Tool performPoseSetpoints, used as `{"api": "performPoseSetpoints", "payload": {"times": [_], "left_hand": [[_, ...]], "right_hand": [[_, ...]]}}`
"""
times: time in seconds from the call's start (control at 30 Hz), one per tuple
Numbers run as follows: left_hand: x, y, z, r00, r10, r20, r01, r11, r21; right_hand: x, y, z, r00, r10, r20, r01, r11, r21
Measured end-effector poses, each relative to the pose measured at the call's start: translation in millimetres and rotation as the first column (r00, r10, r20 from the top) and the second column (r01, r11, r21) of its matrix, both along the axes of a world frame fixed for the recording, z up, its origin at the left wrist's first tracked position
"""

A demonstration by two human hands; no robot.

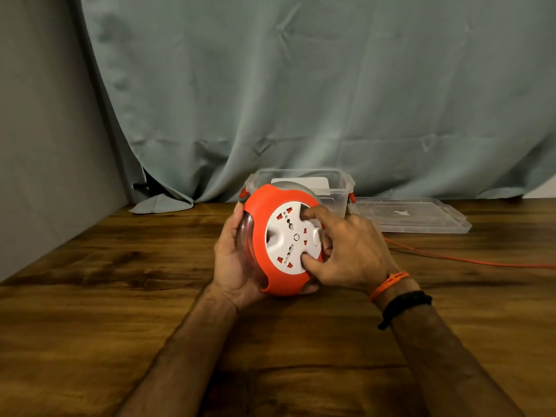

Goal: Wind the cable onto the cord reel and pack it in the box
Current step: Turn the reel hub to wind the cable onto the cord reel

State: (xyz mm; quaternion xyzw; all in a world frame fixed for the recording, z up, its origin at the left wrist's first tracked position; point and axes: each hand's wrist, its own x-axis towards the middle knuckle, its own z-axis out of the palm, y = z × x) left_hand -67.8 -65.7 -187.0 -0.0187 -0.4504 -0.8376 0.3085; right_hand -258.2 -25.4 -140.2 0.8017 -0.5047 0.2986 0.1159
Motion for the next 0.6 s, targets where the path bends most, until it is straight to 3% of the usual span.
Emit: {"api": "performPoseSetpoints", "payload": {"times": [0.2,0.33,0.47,0.6], "left_hand": [[-1,7,8,0.990,0.140,-0.009,-0.140,0.990,0.023],[-7,10,11,0.934,0.348,-0.077,-0.345,0.937,0.051],[-10,12,13,0.897,0.436,-0.073,-0.434,0.900,0.040],[-9,13,14,0.902,0.428,-0.066,-0.423,0.903,0.069]], "right_hand": [[2,0,-6,0.999,-0.019,0.033,0.024,0.988,-0.153],[8,1,-9,0.988,-0.103,0.113,0.122,0.975,-0.185],[29,3,-13,0.943,-0.255,0.214,0.281,0.954,-0.102],[35,3,-13,0.935,-0.241,0.259,0.259,0.965,-0.037]]}}
